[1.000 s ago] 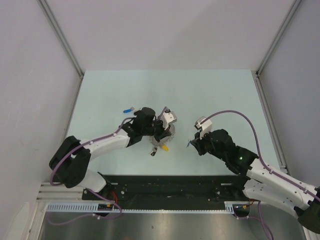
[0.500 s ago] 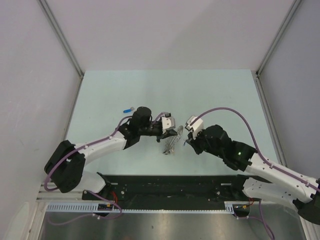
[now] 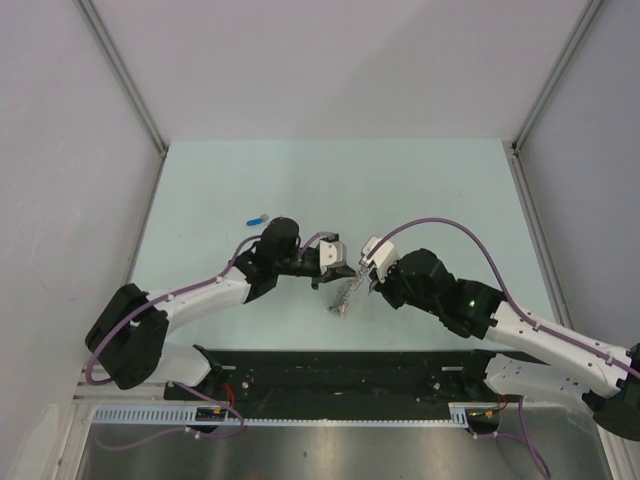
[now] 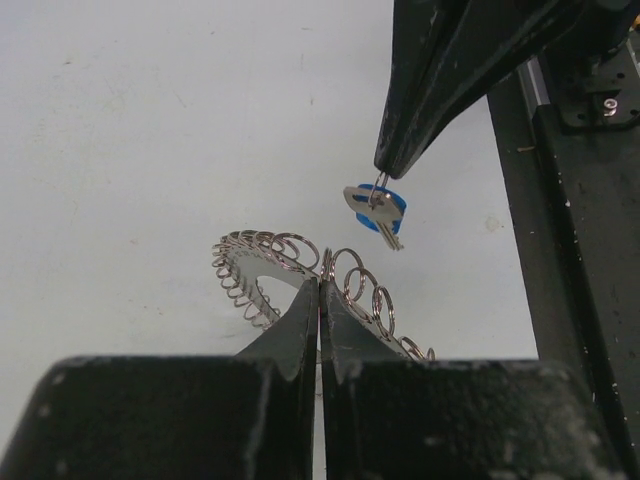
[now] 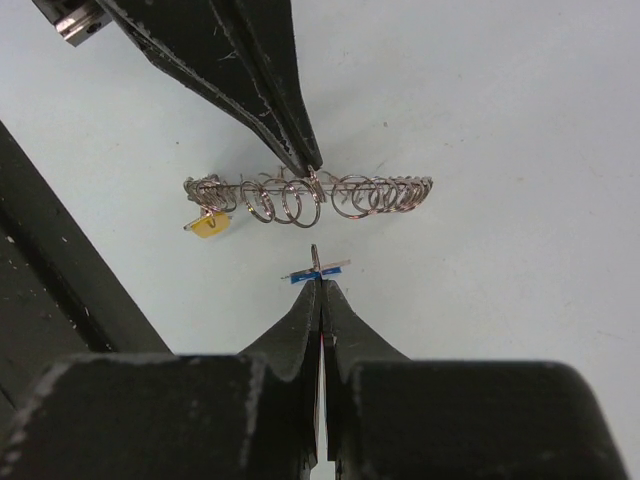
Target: Put the keys on the keyring
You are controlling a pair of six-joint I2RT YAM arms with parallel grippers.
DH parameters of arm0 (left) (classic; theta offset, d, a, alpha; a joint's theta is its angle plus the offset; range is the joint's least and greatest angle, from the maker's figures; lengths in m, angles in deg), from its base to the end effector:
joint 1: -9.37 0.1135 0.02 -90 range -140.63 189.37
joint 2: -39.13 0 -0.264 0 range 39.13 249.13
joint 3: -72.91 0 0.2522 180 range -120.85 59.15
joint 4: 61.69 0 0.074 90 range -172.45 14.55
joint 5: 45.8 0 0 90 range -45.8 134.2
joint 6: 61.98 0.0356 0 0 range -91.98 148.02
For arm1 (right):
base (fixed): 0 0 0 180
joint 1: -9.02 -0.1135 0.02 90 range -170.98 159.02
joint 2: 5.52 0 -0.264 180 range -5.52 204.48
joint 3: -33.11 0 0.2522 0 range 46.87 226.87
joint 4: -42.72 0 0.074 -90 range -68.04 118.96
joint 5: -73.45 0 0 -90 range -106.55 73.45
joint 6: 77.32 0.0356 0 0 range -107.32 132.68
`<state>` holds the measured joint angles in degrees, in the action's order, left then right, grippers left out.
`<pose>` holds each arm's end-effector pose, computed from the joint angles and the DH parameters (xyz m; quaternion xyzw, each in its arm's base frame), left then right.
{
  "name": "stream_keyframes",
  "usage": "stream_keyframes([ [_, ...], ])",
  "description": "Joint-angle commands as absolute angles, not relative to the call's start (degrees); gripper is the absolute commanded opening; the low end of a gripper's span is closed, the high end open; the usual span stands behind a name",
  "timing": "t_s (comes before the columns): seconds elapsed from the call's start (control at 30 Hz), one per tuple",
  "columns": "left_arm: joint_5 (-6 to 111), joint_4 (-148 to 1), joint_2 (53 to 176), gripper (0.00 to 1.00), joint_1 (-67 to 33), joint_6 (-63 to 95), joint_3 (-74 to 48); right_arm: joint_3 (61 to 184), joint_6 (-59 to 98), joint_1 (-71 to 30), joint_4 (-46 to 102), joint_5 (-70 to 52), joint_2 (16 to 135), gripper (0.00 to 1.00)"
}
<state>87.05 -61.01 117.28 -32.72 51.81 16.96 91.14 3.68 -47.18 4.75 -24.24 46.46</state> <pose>0.2008 -0.2140 0.2399 0.5909 0.5341 -0.3814 0.4691 0.1157 0.1643 0.2903 -0.4426 0.7524 0.1402 0.4673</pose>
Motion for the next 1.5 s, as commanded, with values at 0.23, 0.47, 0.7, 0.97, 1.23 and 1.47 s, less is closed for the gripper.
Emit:
stream_keyframes([
  [0.23,90.78,-56.90,116.47,0.01,-32.91,49.12,16.70,93.36,0.20,-50.22,6.81,-29.56,47.92,0.00],
  [0.47,91.48,-56.82,117.26,0.00,-32.91,49.56,16.61,93.36,-0.24,-50.30,7.95,-30.27,48.35,0.00],
  [0.7,92.27,-55.85,116.82,0.00,-32.91,49.38,17.05,93.36,0.02,-50.39,8.65,-30.09,48.88,0.00],
  [0.97,92.80,-55.15,117.35,0.00,-32.91,49.29,17.14,93.10,-0.15,-50.39,9.71,-30.09,48.71,0.00],
  [1.23,93.15,-55.15,117.53,0.00,-33.00,49.29,17.05,93.01,-0.33,-50.39,9.80,-29.74,49.15,0.00],
  [1.47,92.37,-55.15,117.70,0.01,-33.00,49.20,17.14,93.01,0.11,-50.39,9.97,-29.83,49.76,0.00],
])
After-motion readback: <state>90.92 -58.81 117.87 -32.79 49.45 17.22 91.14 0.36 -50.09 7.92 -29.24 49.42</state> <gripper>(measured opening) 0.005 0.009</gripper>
